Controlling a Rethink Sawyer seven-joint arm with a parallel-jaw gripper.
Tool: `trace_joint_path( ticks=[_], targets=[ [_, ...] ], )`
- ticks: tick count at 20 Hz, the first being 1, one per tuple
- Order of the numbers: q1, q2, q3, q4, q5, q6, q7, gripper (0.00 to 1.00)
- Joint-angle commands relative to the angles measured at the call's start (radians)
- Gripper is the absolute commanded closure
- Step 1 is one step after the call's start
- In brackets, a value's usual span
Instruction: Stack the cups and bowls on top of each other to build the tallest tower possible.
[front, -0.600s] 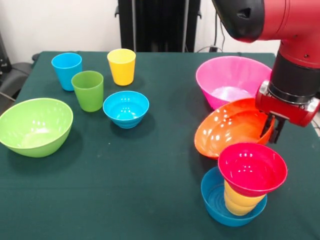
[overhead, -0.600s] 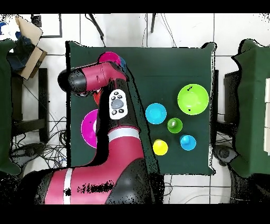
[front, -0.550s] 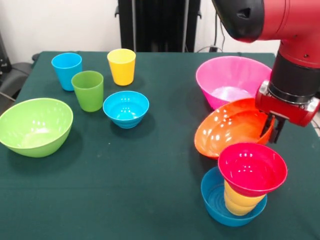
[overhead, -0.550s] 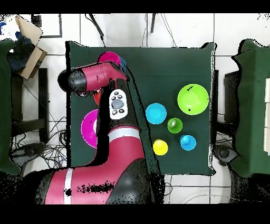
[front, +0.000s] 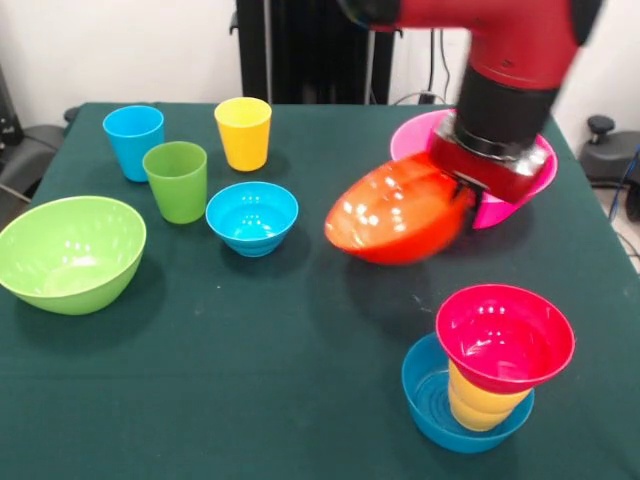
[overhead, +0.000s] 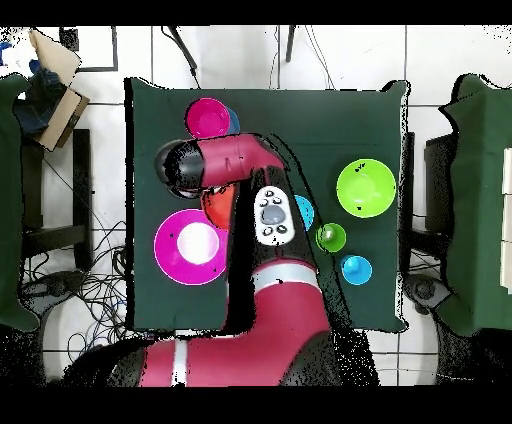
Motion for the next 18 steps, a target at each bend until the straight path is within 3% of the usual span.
trace_joint_path(
  ticks=[1,5,9,18],
  targets=[
    [-0.049,-0.069,0.062,0.185,-0.125,-0.062,-0.273,1.0],
    [-0.071,-0.066,0.089,0.212,-0.161,-0.1,-0.261,1.0],
    [-0.09,-0.059,0.138,0.182,-0.161,-0.104,-0.269,1.0],
    [-0.053,-0.081,0.149,0.062,-0.133,0.04,-0.217,1.0]
  ],
)
